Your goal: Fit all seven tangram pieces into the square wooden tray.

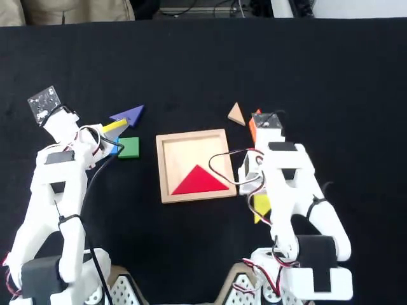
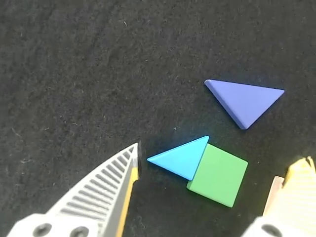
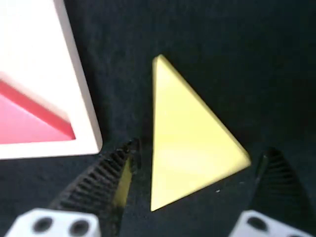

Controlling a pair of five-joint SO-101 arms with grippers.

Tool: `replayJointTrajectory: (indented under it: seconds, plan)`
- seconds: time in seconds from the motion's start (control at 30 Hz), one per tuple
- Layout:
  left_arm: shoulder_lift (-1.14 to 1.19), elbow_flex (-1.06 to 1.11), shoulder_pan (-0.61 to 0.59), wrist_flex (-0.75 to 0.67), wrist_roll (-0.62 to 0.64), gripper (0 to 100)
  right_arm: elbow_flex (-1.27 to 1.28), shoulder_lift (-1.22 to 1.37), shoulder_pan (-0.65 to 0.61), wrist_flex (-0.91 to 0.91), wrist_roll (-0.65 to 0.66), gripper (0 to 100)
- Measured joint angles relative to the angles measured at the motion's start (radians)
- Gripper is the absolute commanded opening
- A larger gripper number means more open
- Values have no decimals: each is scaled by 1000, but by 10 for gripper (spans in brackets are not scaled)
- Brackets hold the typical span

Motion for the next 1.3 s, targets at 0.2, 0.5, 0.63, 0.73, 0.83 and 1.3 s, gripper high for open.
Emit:
replayJointTrajectory:
  seconds: [0.2,0.5,0.63,0.73,0.83,1.3]
  plan:
    - [0,0,0,0,0,438,0,0,2,8,-6,368]
    - [0,0,0,0,0,438,9,0,2,-20,-6,368]
    - [0,0,0,0,0,438,32,0,18,-31,-6,367]
    - [0,0,0,0,0,438,61,0,38,-61,-6,360]
    - [0,0,0,0,0,438,64,0,40,-69,-6,299]
    - [0,0,0,0,0,438,64,0,48,-94,-6,293]
